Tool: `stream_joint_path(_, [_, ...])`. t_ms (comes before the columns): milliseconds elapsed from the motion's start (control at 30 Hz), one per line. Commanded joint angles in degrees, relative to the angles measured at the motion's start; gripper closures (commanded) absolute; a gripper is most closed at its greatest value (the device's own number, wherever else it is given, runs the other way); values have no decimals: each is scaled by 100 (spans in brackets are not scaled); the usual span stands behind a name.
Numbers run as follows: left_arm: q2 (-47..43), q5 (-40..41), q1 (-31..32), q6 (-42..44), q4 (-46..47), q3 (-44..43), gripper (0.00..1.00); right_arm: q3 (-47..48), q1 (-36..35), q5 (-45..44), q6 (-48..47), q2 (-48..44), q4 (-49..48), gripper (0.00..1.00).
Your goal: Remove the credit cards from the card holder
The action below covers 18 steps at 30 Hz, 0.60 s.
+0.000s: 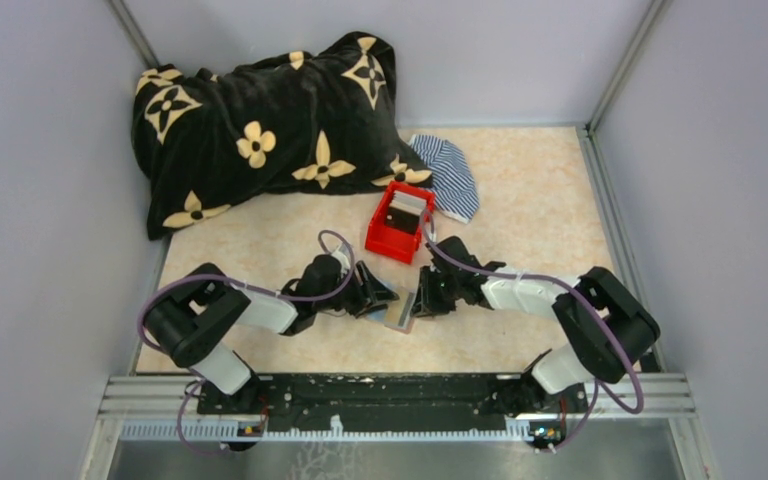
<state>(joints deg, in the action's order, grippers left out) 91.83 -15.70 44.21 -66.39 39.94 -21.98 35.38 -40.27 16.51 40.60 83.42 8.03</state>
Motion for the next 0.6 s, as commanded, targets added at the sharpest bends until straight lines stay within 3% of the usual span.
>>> stream_joint_path(0, [215,-111,71,98,-268,88,41,-199,-185,394,300,267,-1234,86])
stream_joint_path(133, [203,-136,69,177,-388,3,41,-119,-132,331,252,410,-1212,100])
stream_joint_path(567, [282,-506,66,546,-530,-279,40,417,299,358,-124,951,-928,100])
